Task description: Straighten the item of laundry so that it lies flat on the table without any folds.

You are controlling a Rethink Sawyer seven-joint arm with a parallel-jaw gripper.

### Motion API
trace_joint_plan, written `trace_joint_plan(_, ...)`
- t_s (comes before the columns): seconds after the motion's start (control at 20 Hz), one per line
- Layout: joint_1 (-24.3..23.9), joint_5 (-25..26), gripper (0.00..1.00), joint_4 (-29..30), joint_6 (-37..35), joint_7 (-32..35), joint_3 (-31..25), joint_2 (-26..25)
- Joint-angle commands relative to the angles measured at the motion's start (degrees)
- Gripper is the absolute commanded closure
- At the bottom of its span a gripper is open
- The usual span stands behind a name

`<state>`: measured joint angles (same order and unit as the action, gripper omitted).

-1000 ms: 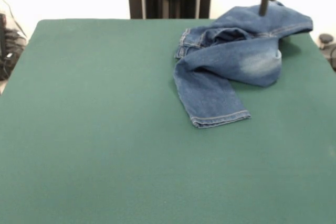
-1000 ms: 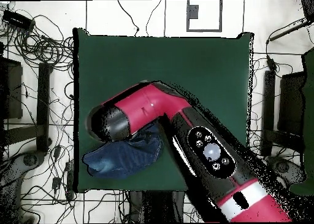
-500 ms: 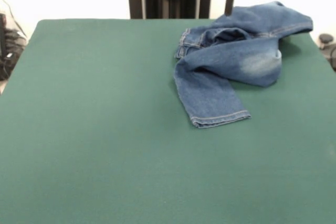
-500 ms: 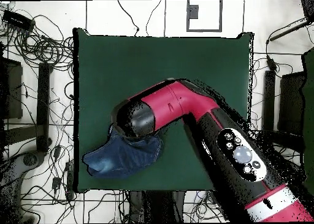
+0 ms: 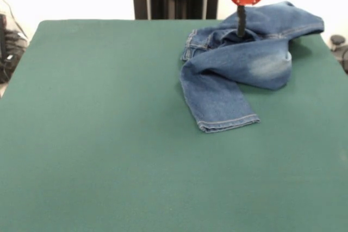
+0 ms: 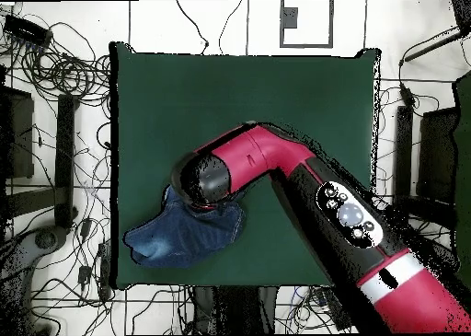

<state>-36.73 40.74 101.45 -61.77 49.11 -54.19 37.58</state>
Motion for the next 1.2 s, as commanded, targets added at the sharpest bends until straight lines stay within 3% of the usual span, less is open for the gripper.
trace_joint_plan(0.05,1.70,3.22,0.00,2.00,4.80,-11.23,-1.77,-5.19)
trace_joint_plan(0.5,-1.46,5.13,0.00,5.16,-0.61,-17.89,-2.02,-6.12)
trace_joint_plan(1.2,-0.61,2.74,0.00,9.79,-5.05,-9.16,-0.01,-2.86)
